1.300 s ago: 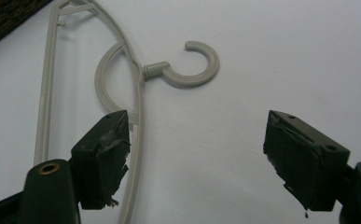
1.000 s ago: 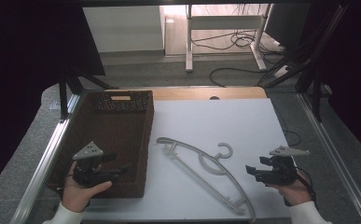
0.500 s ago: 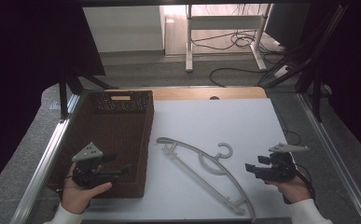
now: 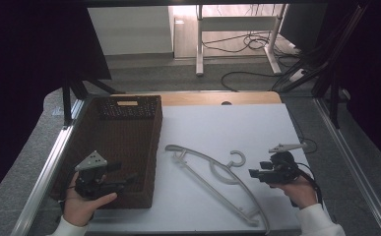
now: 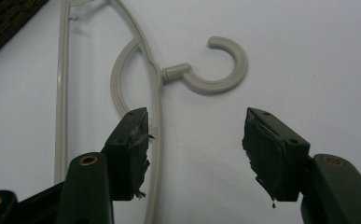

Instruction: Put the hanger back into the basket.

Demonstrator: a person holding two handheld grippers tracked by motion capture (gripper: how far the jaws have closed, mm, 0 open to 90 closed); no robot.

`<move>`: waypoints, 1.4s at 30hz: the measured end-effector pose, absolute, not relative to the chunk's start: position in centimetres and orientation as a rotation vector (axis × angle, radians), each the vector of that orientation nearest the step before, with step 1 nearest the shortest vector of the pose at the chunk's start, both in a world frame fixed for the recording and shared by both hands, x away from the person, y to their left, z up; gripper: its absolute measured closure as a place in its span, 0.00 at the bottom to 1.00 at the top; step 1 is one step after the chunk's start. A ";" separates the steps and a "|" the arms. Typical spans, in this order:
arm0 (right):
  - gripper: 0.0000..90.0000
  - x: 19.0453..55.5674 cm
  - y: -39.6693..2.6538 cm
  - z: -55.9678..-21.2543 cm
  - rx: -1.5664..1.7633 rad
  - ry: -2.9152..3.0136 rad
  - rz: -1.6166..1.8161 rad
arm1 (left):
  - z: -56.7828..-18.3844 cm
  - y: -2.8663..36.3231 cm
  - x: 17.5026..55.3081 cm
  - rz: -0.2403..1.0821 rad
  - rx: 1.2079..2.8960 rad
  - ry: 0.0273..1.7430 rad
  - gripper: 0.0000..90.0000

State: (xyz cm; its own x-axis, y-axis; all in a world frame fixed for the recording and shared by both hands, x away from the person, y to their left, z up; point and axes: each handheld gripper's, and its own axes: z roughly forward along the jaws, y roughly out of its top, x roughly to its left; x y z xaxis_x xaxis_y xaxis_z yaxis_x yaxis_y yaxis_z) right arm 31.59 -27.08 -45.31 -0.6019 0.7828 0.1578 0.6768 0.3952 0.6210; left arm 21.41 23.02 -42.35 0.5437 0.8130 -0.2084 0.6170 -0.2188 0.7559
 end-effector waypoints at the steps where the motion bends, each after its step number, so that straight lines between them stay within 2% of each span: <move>1: 0.47 31.7 -26.7 -45.3 1.313 2.494 0.973 | -42.3 23.1 21.4 0.292 1.932 1.162 0.29; 16: 0.50 34.6 -23.5 -46.3 1.335 2.614 0.868 | -42.1 23.4 21.2 0.307 1.912 1.174 0.30; 42: 0.55 35.4 -20.2 -48.7 1.262 2.670 0.687 | -42.5 23.2 21.3 0.303 1.924 1.179 0.30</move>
